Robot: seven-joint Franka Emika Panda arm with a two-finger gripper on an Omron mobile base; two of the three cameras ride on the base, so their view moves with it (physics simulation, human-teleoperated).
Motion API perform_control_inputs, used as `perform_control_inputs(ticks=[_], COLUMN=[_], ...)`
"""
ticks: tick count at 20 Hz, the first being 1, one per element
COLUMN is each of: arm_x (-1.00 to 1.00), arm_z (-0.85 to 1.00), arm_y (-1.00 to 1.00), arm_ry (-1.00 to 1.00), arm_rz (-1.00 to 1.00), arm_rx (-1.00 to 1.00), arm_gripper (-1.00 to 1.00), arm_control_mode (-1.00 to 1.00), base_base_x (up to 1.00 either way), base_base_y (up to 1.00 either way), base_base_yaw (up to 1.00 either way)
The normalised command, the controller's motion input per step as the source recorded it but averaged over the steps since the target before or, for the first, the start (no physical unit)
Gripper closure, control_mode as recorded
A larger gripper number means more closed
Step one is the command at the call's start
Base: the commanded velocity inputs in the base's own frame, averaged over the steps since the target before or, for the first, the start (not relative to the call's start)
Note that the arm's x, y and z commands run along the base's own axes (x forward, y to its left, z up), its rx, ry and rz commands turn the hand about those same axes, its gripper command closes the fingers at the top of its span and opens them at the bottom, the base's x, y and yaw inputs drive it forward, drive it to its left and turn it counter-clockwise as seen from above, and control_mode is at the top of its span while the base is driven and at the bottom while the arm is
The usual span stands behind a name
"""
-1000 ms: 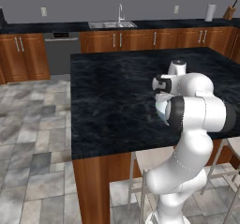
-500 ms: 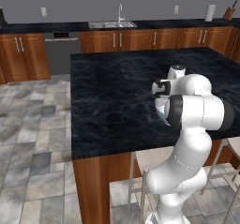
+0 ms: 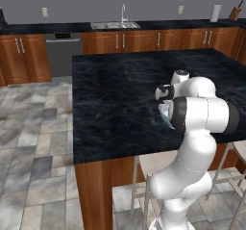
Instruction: Place the cup inside the bowl on the dining table and move the bowl to any counter.
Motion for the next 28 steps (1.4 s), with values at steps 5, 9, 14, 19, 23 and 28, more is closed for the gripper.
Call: perform_control_inputs(ticks=[5,9,14,19,23,28], arm_x=[0.00,0.00,0.00,0.00,-0.05,-0.12], arm_z=[0.00,0.00,0.00,0.01,0.23,0.31], arm_y=[0.00,0.00,0.00,0.00,0.00,0.00], arm_ry=[0.00,0.00,0.00,0.00,0.00,0.00], arm_rz=[0.00,0.00,0.00,0.00,0.00,0.00], arm_rx=[0.00,0.00,0.00,0.00,0.00,0.00], arm_gripper=[1.00,-1.00,-1.00,-1.00,-1.00,-1.00], arm_control_mode=[-1.00,-1.00,-1.00,-1.00,-1.00,-1.00], base_base_x=[0.00,0.00,0.00,0.00,0.00,0.00], base_base_y=[0.00,0.00,0.00,0.00,0.00,0.00], base_base_yaw=[0.00,0.00,0.00,0.00,0.00,0.00])
